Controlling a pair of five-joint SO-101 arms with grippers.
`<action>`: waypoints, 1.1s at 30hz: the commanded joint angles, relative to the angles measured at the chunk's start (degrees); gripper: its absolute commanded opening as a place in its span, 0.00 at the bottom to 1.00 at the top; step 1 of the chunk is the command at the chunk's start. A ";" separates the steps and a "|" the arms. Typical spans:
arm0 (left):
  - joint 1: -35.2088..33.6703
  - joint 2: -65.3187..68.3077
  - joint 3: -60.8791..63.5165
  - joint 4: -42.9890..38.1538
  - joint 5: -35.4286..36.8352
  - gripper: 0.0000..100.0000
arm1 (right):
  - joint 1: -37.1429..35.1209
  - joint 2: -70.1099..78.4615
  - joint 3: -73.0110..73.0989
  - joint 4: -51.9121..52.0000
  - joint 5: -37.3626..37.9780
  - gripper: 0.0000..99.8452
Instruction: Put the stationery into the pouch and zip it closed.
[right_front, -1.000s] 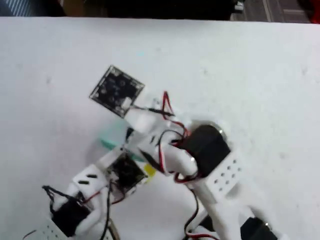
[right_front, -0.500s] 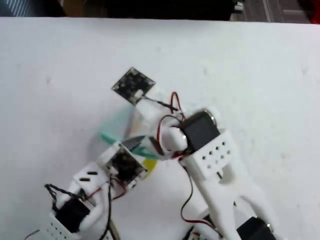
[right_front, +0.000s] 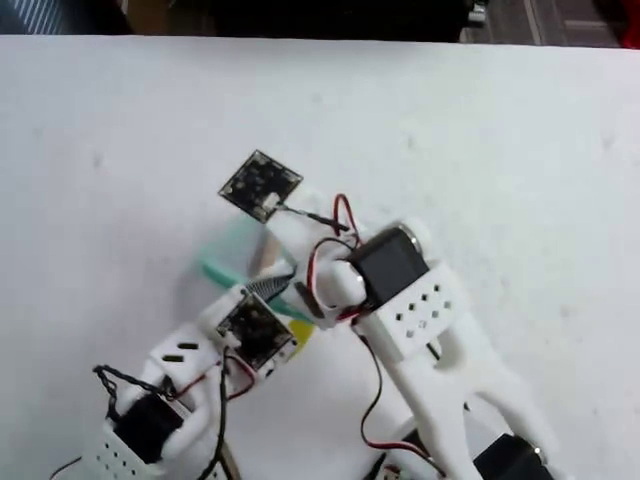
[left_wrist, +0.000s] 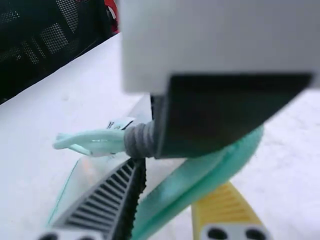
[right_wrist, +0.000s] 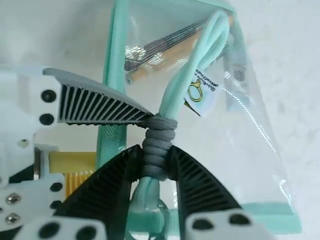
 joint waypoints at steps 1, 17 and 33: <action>-1.54 -0.75 -1.05 -1.58 0.88 0.15 | -1.36 -0.84 -6.07 1.36 0.26 0.02; -9.63 -0.75 -10.46 2.55 13.80 0.22 | -6.46 -0.84 -23.47 -17.80 -0.26 0.02; -14.81 -0.75 -13.63 -0.62 22.24 0.22 | -12.70 2.24 -23.38 -25.36 -3.43 0.02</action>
